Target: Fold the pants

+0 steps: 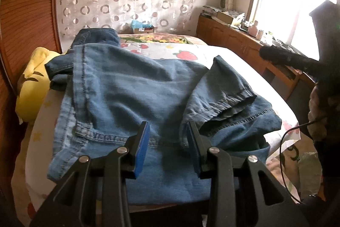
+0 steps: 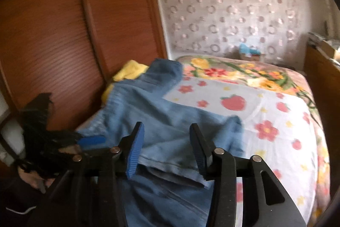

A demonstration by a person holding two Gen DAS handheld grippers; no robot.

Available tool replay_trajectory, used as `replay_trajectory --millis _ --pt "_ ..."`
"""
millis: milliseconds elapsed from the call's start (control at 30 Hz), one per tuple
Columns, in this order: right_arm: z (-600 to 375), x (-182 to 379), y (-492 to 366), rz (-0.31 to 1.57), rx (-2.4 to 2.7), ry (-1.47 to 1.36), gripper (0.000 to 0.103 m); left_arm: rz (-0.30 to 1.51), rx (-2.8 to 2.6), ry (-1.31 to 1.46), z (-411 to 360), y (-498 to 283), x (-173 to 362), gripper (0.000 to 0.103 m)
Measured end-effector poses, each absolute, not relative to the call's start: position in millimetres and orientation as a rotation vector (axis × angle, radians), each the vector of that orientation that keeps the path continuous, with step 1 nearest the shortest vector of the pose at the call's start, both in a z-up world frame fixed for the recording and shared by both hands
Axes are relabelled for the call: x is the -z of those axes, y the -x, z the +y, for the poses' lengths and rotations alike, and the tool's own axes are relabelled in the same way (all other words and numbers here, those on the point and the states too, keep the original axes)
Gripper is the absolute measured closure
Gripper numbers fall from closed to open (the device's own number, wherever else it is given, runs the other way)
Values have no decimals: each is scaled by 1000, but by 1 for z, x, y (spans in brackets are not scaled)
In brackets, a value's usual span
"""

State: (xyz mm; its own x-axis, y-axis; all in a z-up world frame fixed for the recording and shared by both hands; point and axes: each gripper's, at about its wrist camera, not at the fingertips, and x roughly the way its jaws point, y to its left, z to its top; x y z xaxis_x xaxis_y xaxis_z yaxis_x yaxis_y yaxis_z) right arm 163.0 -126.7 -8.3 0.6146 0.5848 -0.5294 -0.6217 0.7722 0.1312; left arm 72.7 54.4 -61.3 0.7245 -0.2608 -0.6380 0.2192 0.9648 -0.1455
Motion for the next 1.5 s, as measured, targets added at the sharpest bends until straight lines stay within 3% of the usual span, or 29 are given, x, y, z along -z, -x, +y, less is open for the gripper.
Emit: replay_trajectory --millis 100,433,733,1400,1500 --pt "-140 26 -172 629 -639 62 47 727 286 58 48 -76 66 69" --pt "-155 75 -185 733 -583 41 44 759 353 65 34 -81 75 69" --pt "-152 94 -183 727 -589 8 43 820 332 30 22 -97 96 69" --pt "-161 121 -177 680 -607 -74 42 779 285 -17 8 -100 95 68" --pt "-164 119 -174 666 -618 -79 43 770 306 -8 9 -101 94 74"
